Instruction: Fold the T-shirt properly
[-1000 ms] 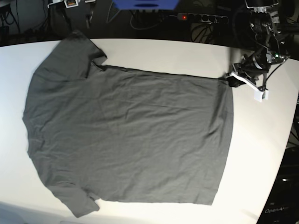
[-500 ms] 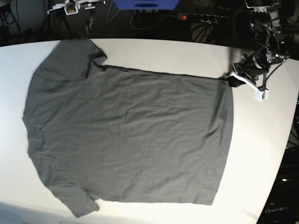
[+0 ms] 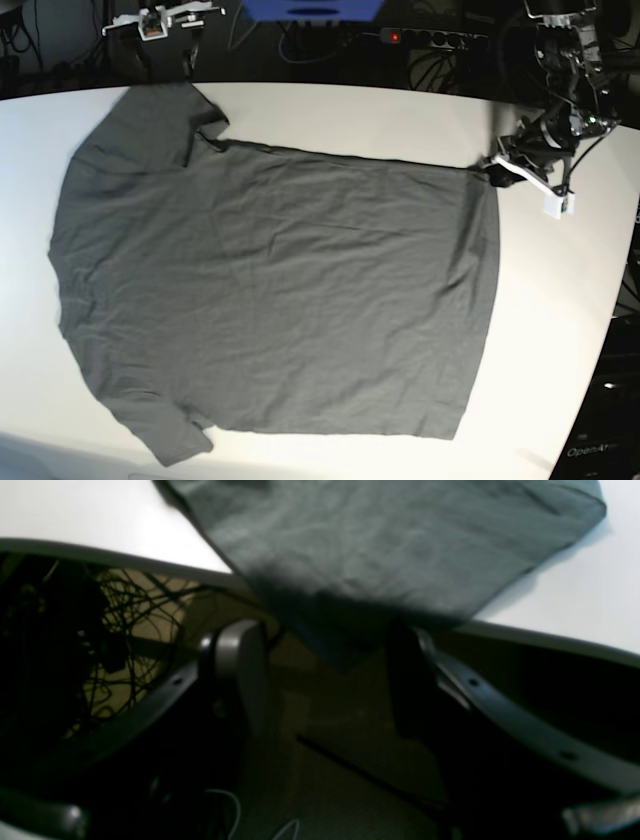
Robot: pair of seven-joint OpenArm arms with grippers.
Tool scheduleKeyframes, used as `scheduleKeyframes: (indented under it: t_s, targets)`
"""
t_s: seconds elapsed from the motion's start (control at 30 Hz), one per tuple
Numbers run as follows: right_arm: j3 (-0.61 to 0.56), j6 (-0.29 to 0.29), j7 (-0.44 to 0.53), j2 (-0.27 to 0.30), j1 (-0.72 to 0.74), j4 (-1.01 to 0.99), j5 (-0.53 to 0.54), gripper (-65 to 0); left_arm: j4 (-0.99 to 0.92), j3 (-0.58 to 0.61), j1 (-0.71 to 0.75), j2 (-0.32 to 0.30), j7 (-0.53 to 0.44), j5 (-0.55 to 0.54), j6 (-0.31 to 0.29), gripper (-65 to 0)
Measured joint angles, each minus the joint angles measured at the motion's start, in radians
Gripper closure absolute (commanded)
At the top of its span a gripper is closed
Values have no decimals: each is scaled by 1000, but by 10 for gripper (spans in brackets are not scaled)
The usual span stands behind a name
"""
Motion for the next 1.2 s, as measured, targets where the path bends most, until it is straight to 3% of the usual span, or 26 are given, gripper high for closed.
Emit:
scheduleKeyframes:
  t_s: [0.73,0.97,1.2]
  targets:
    - [65,8,-34,-8,29,-6,-14,-360,-1,0,-16,0,8,7,0,-43]
    - [68,0,-28,-6,29,-6,1,-148,-1,0,-16,0,8,7,0,-43]
    - [68,0,-24,-5,29,-6,0,-38,-1,0,-16,0,8,7,0,-43]
